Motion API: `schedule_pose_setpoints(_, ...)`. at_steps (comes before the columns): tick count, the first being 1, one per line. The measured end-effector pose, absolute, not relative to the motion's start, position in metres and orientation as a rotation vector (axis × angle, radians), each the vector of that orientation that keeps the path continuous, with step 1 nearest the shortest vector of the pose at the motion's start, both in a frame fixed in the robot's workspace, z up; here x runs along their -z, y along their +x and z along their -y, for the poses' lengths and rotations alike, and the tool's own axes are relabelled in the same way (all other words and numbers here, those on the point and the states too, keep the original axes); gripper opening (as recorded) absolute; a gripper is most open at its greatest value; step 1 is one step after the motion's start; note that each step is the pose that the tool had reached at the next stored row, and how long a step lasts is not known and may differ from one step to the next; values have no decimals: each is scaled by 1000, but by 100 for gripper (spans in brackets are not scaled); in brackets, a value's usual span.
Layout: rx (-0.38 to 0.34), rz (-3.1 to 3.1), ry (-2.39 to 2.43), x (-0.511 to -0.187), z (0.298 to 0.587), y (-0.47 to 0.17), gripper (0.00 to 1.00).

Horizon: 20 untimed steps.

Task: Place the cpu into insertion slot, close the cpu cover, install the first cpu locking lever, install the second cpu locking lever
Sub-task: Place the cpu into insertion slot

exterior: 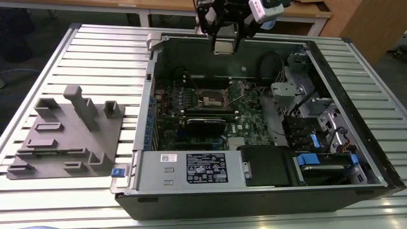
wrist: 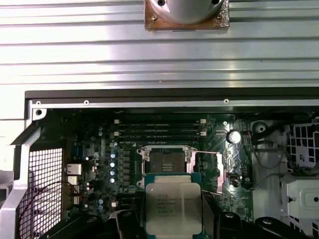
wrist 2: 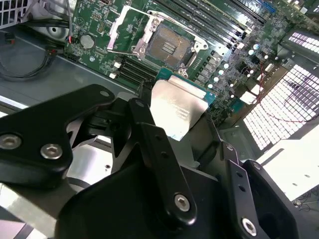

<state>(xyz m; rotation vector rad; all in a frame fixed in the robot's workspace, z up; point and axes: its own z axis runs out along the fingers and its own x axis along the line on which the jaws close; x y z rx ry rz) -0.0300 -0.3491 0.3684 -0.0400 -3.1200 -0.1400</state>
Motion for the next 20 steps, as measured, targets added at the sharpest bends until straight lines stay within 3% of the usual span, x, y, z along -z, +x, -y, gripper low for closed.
schedule_pose_setpoints(20,139,3123,-40,-357,349,-30,54)
